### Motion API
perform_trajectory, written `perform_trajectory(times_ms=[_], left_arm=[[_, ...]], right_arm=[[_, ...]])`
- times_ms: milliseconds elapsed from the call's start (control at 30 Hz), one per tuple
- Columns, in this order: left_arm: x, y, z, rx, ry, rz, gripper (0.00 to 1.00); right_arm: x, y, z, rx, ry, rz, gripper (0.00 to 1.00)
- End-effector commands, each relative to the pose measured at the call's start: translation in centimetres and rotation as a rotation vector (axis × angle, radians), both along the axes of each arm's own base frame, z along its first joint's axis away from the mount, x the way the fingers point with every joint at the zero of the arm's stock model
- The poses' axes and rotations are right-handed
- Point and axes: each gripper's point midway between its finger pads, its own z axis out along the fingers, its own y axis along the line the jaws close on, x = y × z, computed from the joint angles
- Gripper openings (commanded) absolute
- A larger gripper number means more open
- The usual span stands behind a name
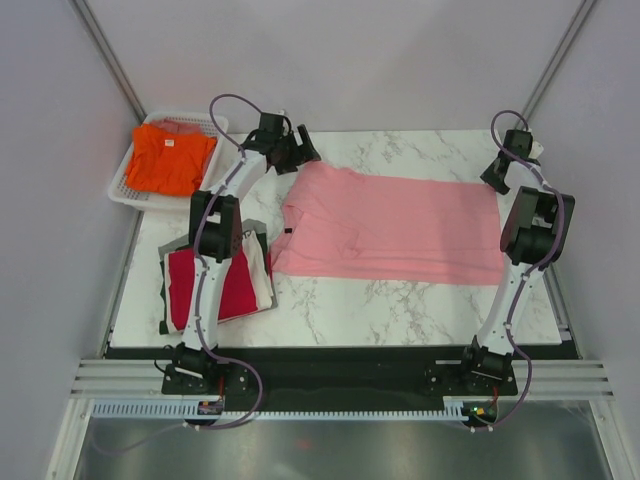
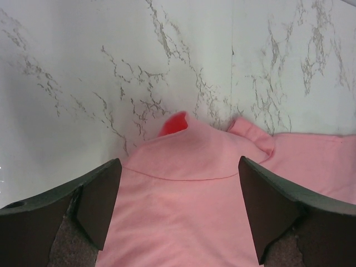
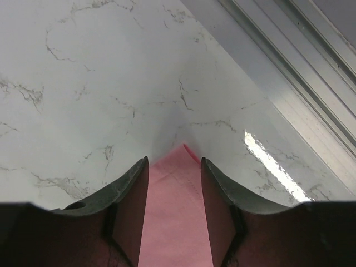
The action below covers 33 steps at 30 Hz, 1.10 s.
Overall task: Fold and stack the t-shirts
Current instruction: Fold the tshirt
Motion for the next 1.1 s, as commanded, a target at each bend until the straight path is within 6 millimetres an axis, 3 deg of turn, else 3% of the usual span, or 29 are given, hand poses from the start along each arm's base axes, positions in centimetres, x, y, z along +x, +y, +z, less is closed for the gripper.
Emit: perform_trajectory(times_ms=[0,100,233,333,567,600,733,767,800,867,900,933,1033,1067], left_arm=[[1.2,-0.8,1.4,-0.029,-0.062,-0.042,0.92],[1.4,-0.7,1.2,-0.025,-0.064,-0.034,0.90],[1.9,-0.8,0.7,-0.027,-0.066,-0.033,0.86],[2.3,-1.0,0.1,-0.036,-0.062,-0.031,0.83],[3.1,-1.5,-0.4,-0.051,-0.079,-0.028,0.68],[3.4,-1.7,0.2,-0.061,-0.106,-0.037,0.60],[4.3,-2.2,1.9,-0.072,-0.189,-0.065,0.48],[4.5,-2.1,2.2,-0.068,-0.204,-0.065,0.42],[4.7,-2.1,2.4,-0.063,-0.220,-0.067,0.29],[5.0,-2.0,3.3,-0.056,-0.254,-0.072,0.19],[5.1,-2.0,3.4,-0.057,-0.263,-0.076,0.06],[5.0,-2.3,4.0,-0.063,-0.279,-0.089,0.02],[4.7,-2.5,4.3,-0.066,-0.302,-0.119,0.02],[4.9,-2.5,6.1,-0.072,-0.350,-0.120,0.02]], right_arm=[[1.0,-0.2,-0.5,0.005,-0.014,0.002,0.46],[1.3,0.3,-0.7,0.027,-0.019,0.026,0.35],[1.2,0.5,-0.5,0.022,-0.022,0.028,0.12],[1.2,0.7,-0.6,0.030,-0.025,0.033,0.05],[1.0,1.0,-0.5,0.040,-0.033,0.037,0.05],[1.0,1.0,-0.3,0.037,-0.037,0.038,0.05],[1.0,1.1,-0.4,0.042,-0.041,0.040,0.03],[1.0,1.1,-0.4,0.048,-0.042,0.043,0.01],[1.1,1.3,-0.3,0.049,-0.044,0.048,0.00],[1.1,1.5,-0.2,0.061,-0.049,0.054,0.00],[1.2,1.7,0.3,0.066,-0.057,0.060,0.00],[1.2,1.7,0.6,0.066,-0.062,0.063,0.00],[0.7,1.8,1.7,0.061,-0.073,0.063,0.00],[0.6,1.6,2.5,0.049,-0.082,0.056,0.00]])
